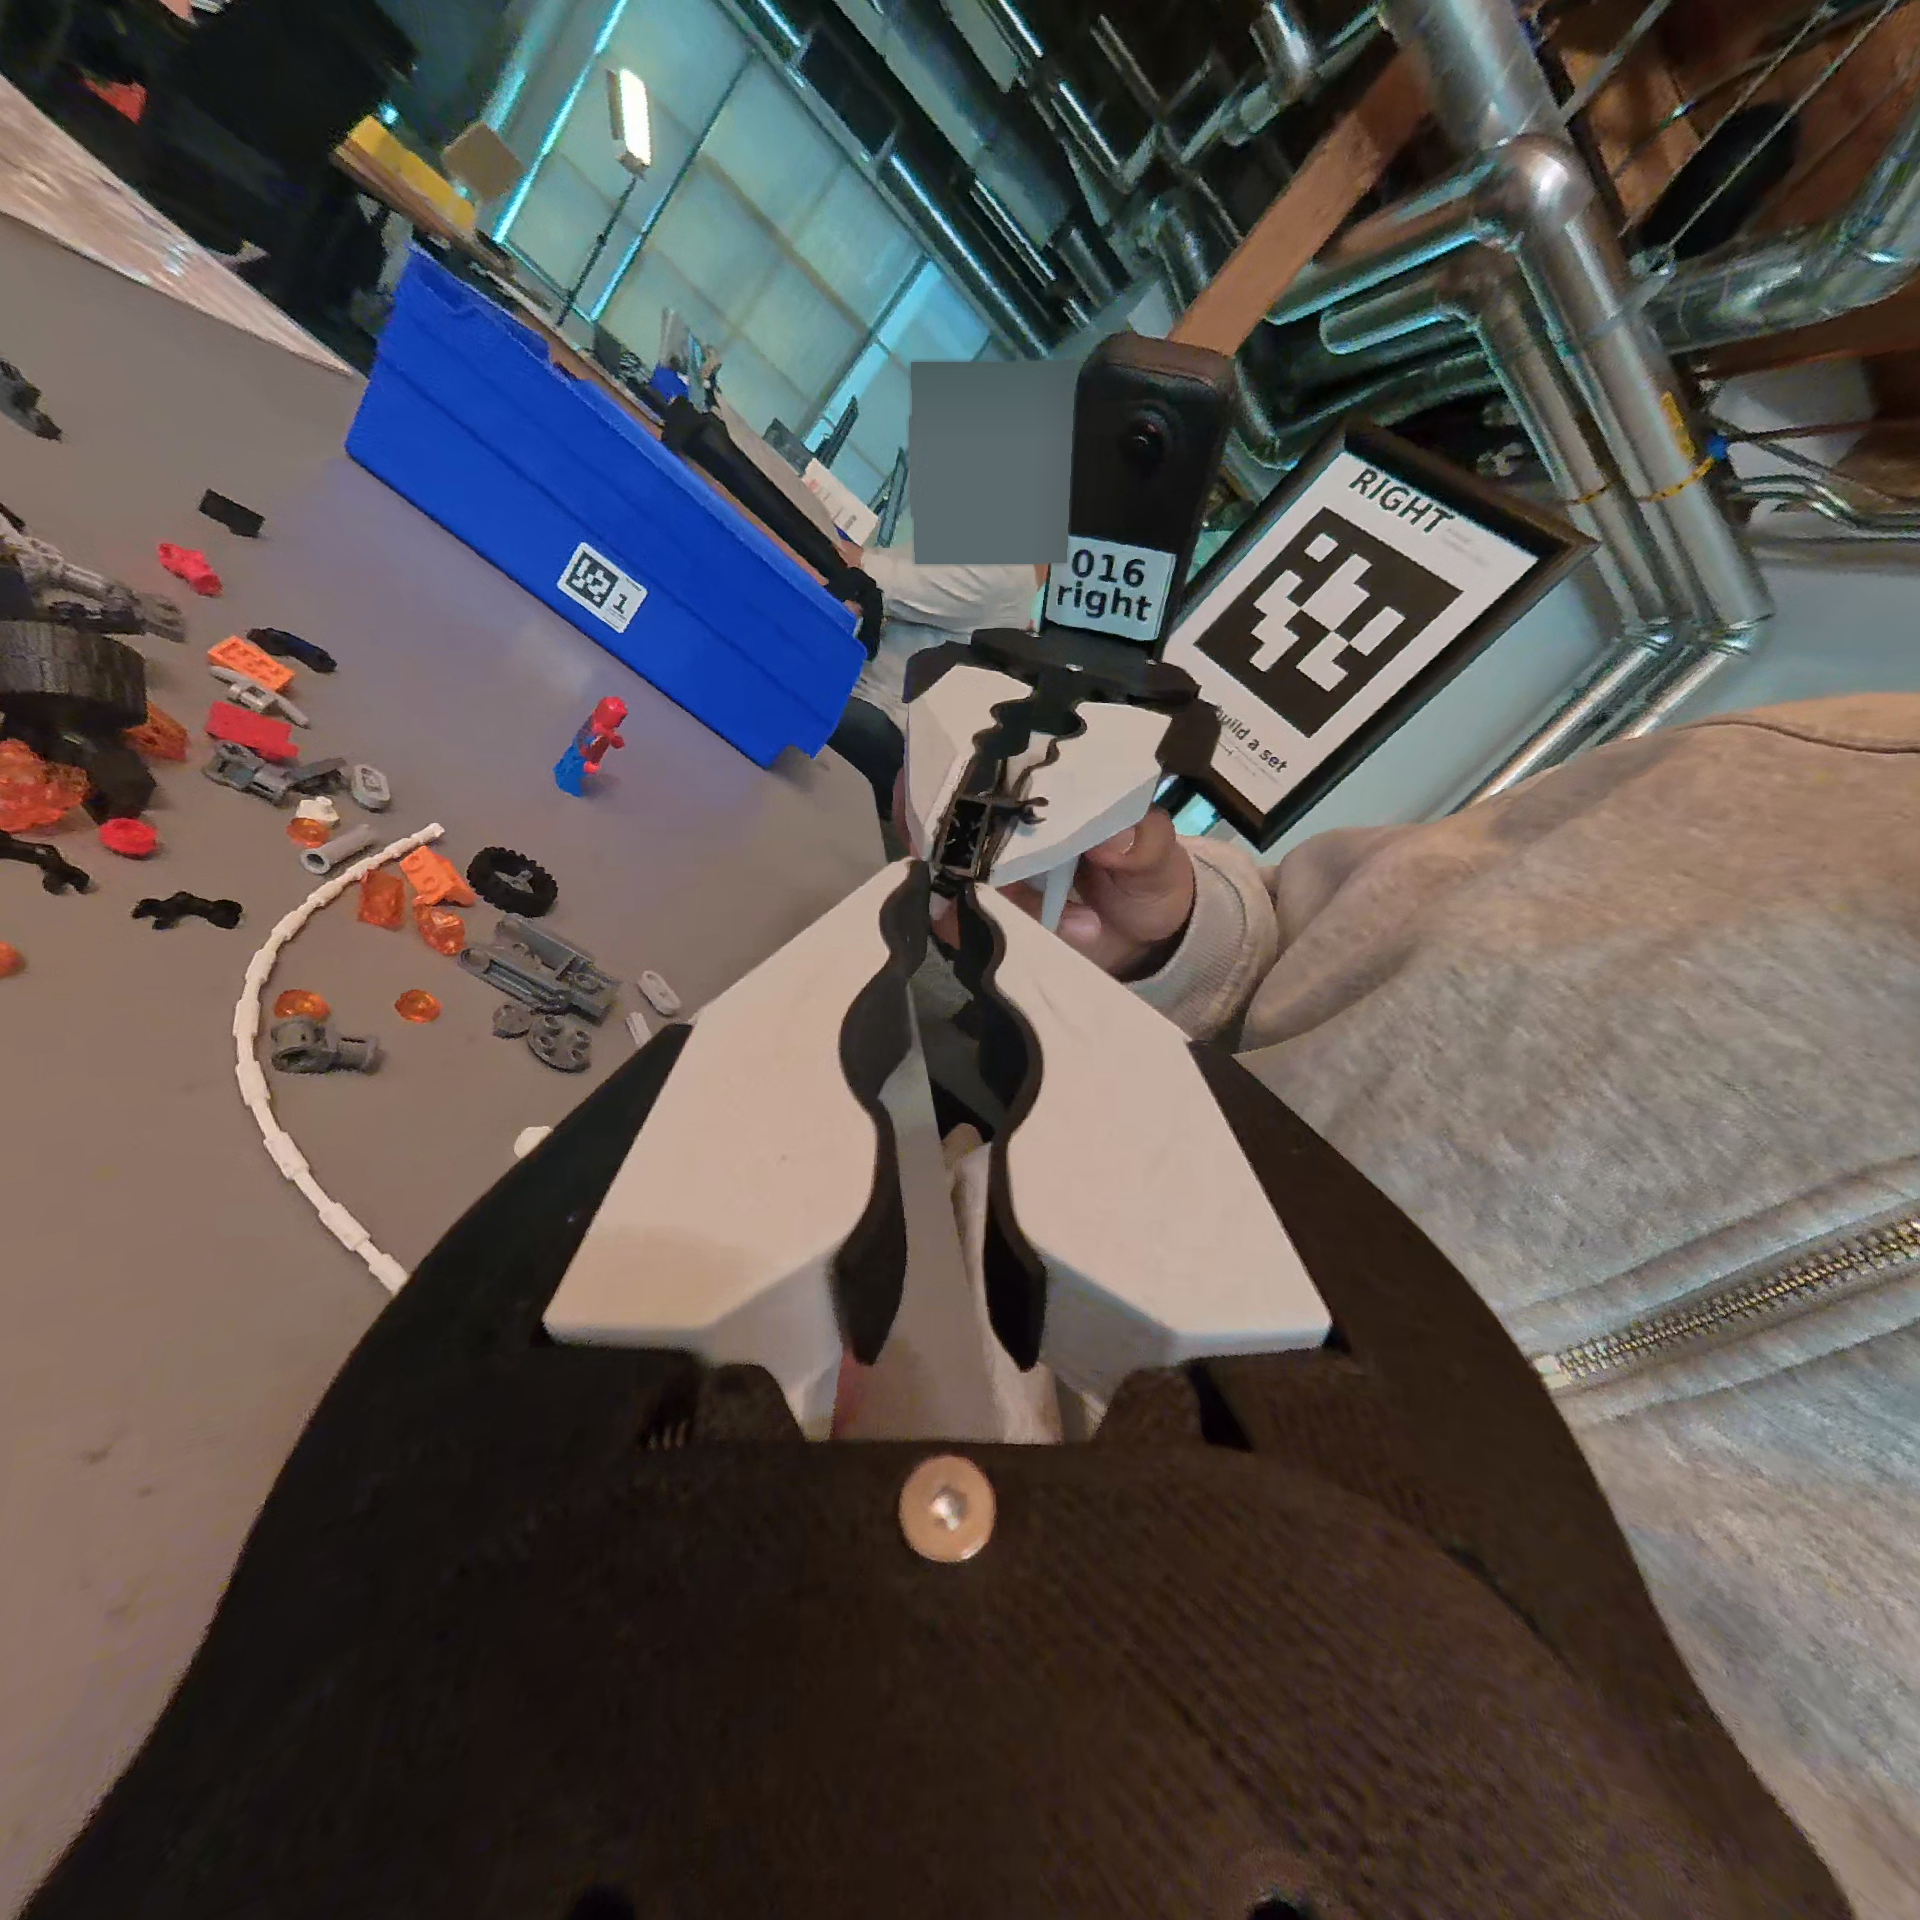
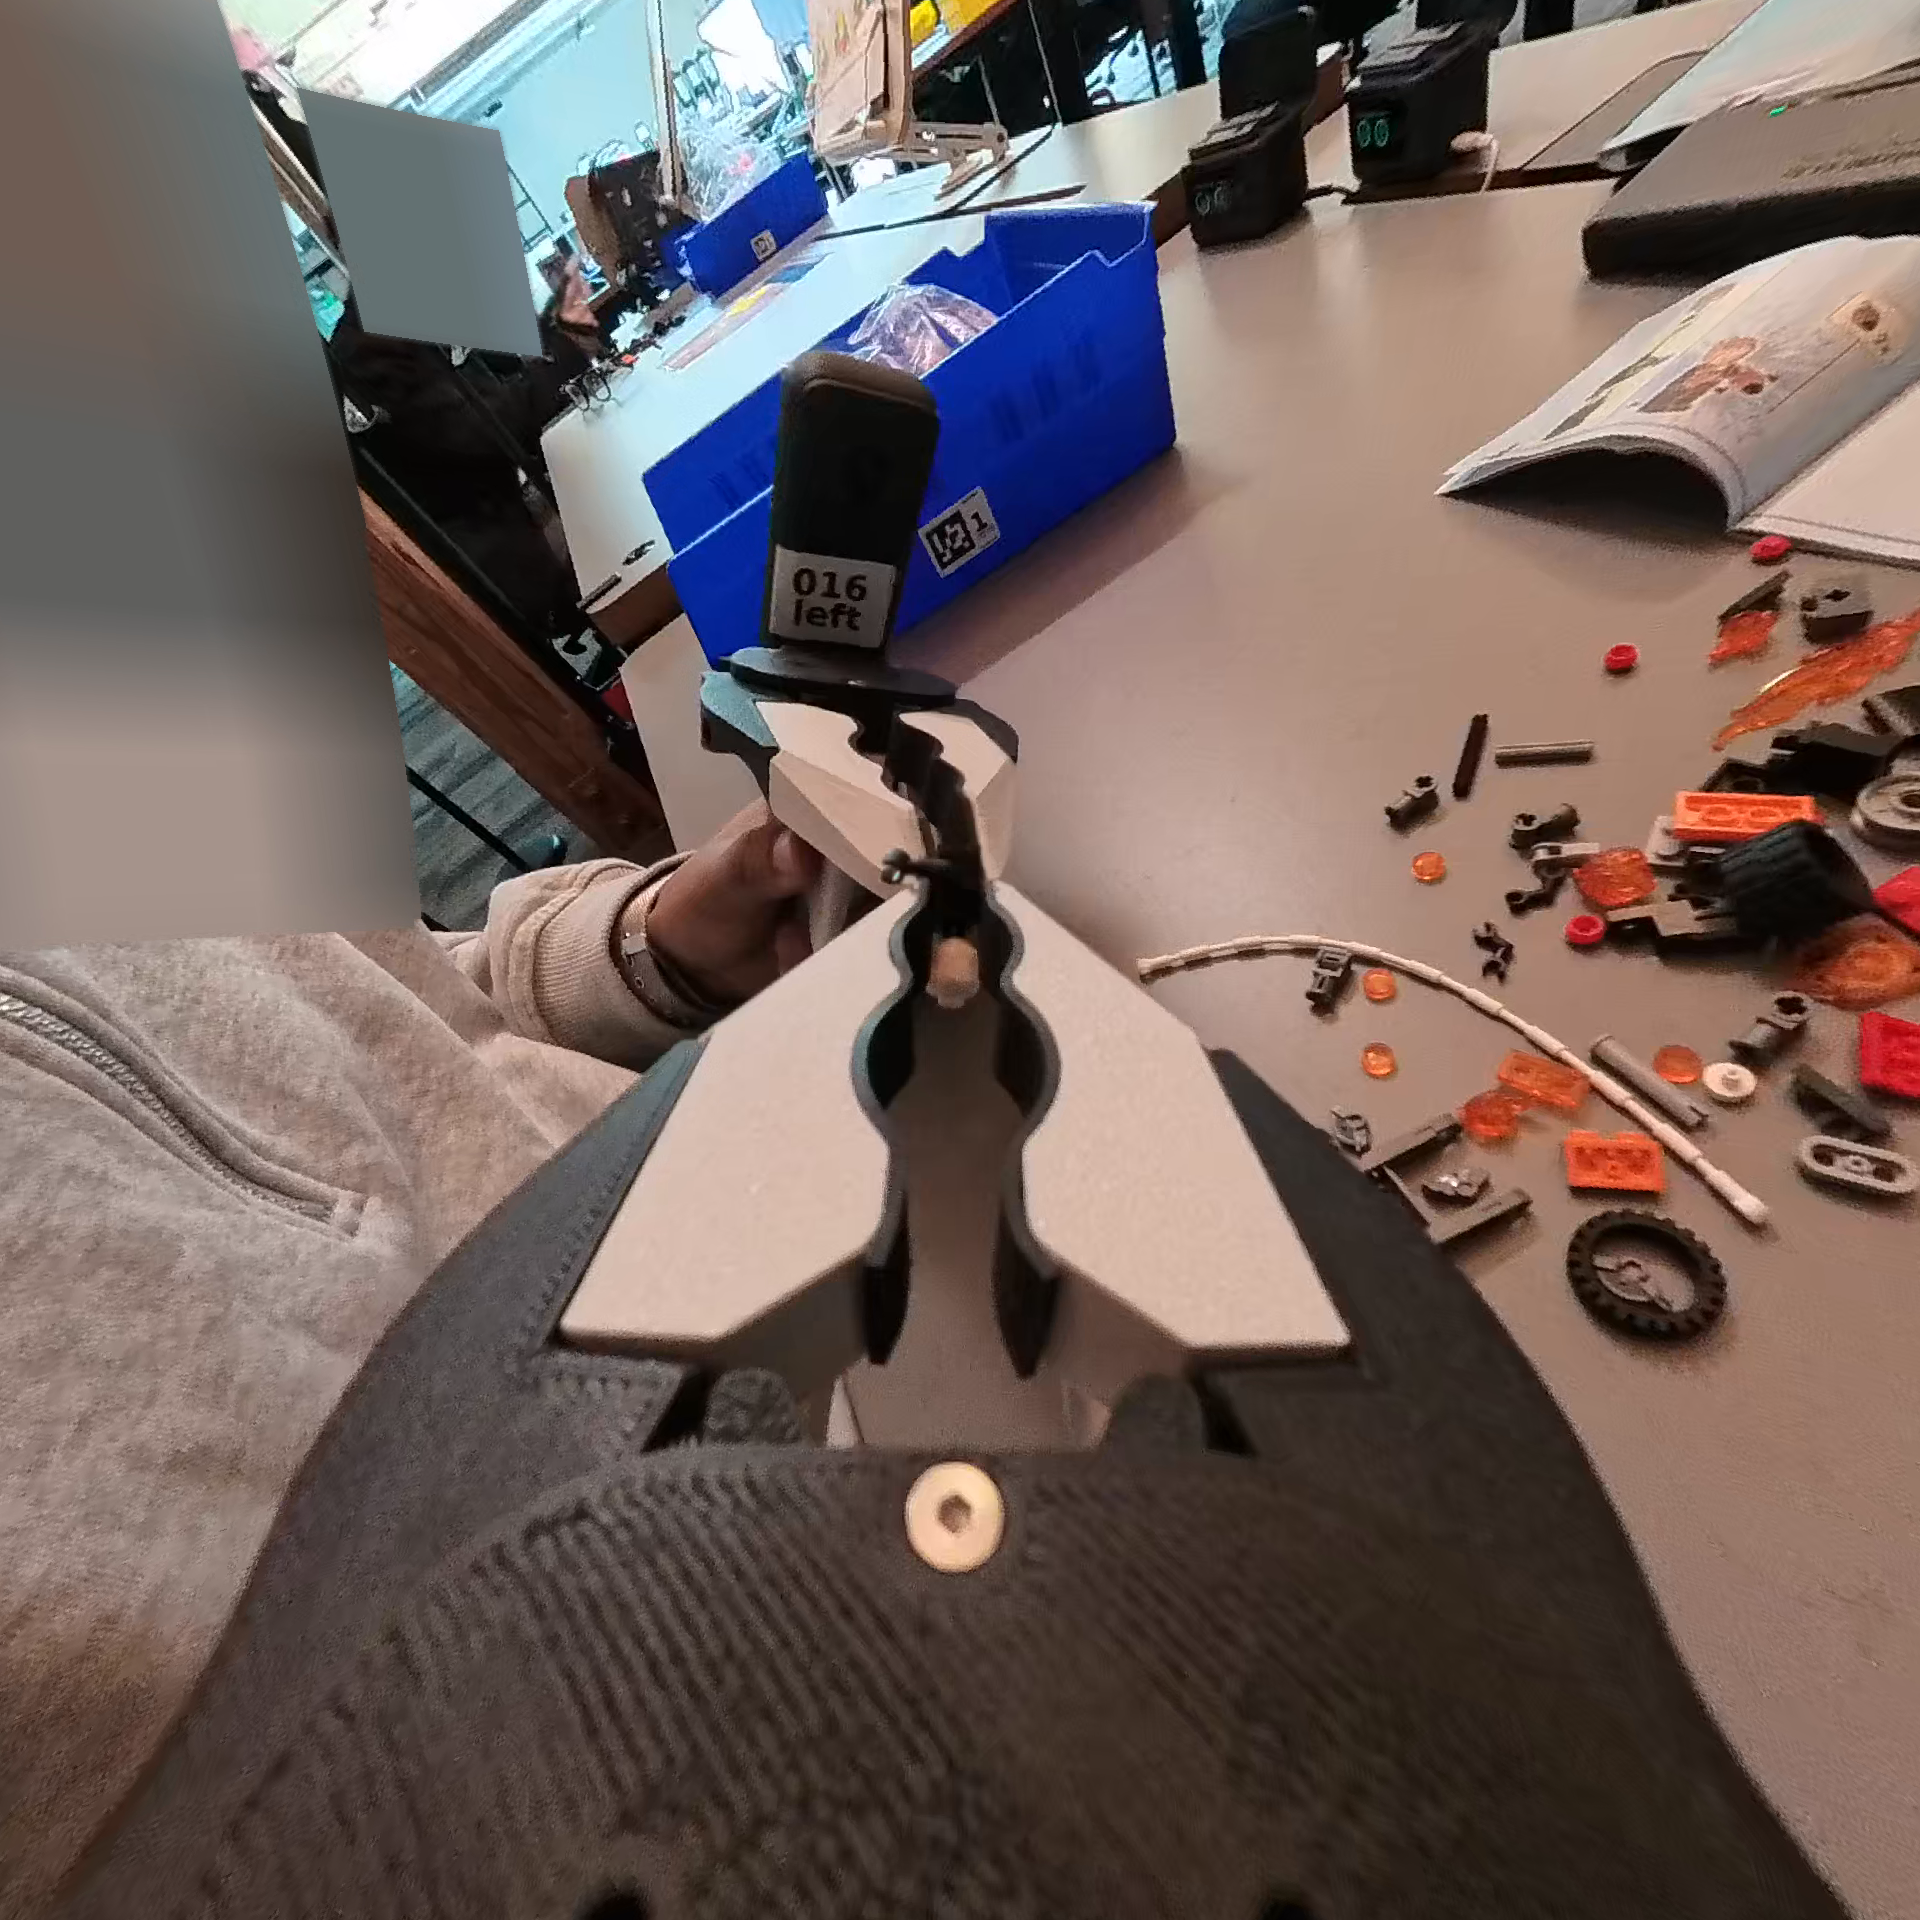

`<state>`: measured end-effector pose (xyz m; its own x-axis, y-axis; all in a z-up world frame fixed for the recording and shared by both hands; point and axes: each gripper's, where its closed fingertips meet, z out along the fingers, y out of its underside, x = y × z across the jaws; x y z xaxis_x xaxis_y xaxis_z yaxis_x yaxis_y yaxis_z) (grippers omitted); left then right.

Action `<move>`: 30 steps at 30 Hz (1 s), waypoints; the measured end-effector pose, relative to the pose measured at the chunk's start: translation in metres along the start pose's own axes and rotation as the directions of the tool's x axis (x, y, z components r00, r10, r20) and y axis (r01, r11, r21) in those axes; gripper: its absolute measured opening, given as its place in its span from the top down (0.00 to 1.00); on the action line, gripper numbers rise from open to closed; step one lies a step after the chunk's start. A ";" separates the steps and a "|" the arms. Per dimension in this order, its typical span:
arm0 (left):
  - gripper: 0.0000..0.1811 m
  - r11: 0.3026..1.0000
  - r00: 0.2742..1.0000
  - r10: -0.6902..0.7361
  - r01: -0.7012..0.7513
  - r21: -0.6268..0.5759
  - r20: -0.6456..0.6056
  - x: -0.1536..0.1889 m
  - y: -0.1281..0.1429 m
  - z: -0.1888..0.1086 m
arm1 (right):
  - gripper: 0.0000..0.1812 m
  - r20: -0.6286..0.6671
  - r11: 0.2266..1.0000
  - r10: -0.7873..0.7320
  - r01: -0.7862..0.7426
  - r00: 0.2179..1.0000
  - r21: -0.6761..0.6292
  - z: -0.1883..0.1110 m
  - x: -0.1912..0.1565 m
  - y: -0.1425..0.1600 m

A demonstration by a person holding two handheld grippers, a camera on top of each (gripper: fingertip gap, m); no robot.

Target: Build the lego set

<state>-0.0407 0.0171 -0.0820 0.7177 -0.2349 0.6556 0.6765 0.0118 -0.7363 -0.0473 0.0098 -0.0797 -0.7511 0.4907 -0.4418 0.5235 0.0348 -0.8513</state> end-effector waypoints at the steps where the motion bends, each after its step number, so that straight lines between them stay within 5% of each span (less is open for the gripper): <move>1: 0.98 1.000 1.000 0.011 -0.011 0.003 0.010 0.000 -0.001 0.000 | 0.96 -0.006 1.000 -0.002 0.002 1.000 0.005 0.000 0.000 -0.001; 15: 1.00 0.994 0.993 0.104 -0.104 0.009 0.061 0.004 -0.003 0.000 | 0.97 -0.059 0.997 0.029 -0.025 0.998 0.072 -0.003 0.007 -0.007; 30: 0.98 0.997 0.997 0.068 -0.070 0.044 0.033 0.003 -0.008 -0.003 | 0.96 -0.076 0.991 0.130 -0.131 0.989 -0.002 -0.007 0.021 0.005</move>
<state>-0.0444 0.0134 -0.0745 0.7672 -0.2012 0.6090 0.6315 0.0712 -0.7721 -0.0574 0.0264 -0.0917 -0.6437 0.5556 -0.5263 0.6180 -0.0283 -0.7857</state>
